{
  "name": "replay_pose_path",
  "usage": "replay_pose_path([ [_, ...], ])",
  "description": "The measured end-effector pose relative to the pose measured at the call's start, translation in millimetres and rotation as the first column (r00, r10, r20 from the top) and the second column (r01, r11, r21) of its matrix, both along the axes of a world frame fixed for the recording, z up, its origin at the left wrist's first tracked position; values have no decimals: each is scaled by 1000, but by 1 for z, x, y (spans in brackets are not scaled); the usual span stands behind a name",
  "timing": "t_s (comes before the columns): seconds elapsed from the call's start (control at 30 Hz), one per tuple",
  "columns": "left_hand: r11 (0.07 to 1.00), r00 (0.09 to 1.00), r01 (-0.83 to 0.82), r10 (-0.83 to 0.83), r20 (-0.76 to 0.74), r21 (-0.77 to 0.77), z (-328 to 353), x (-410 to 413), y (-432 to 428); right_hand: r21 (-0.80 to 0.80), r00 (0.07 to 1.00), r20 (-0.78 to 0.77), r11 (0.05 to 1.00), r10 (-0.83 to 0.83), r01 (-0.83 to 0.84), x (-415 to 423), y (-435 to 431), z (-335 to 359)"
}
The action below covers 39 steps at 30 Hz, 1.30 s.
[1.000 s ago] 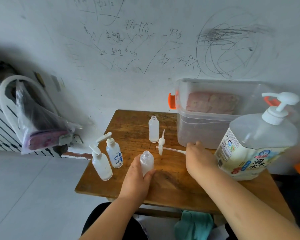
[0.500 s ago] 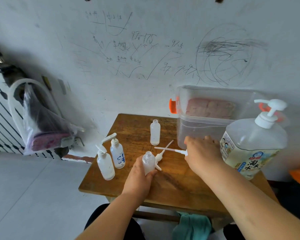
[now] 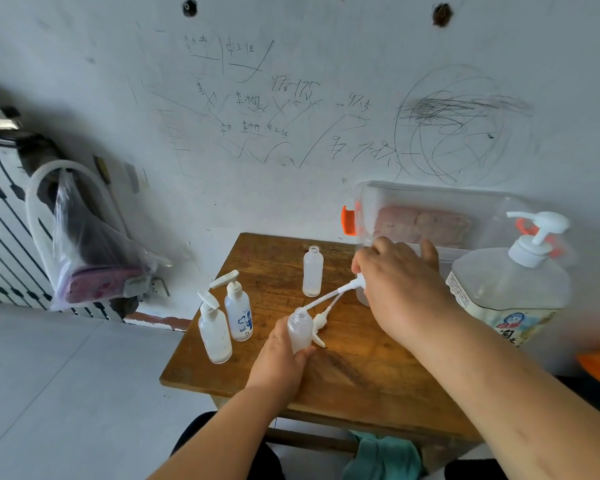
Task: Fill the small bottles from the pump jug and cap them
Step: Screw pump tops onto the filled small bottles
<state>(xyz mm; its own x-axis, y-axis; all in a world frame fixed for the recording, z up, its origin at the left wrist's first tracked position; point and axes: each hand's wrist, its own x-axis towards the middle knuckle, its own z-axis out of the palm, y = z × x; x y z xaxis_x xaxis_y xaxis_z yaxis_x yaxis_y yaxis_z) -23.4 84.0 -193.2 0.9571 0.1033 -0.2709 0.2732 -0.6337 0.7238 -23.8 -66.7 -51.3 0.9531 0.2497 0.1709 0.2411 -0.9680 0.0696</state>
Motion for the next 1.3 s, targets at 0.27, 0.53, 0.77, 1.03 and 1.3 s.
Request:
replay_pose_path([
  [0.27, 1000, 1000, -3, 3, 13, 11, -2, 0, 0, -85, 991, 8, 988, 133, -132, -2, 17, 10],
  [0.53, 1000, 999, -4, 4, 39, -16, -4, -1, 2, -133, 890, -71, 880, 450, -455, 9, 46, -4],
  [0.77, 1000, 1000, -5, 4, 31, 13, -5, 1, 1, 403, 962, -117, 897, 245, -180, 17, 27, -36],
  [1.03, 994, 994, 108, -108, 2, 13, -10, -6, -14, 712, 958, -265, 692, 110, 117, 10, 17, -72],
  [1.3, 994, 994, 107, -107, -9, 8, -8, -4, -18, 680, 950, -305, 714, 71, 165, 12, 13, -85],
])
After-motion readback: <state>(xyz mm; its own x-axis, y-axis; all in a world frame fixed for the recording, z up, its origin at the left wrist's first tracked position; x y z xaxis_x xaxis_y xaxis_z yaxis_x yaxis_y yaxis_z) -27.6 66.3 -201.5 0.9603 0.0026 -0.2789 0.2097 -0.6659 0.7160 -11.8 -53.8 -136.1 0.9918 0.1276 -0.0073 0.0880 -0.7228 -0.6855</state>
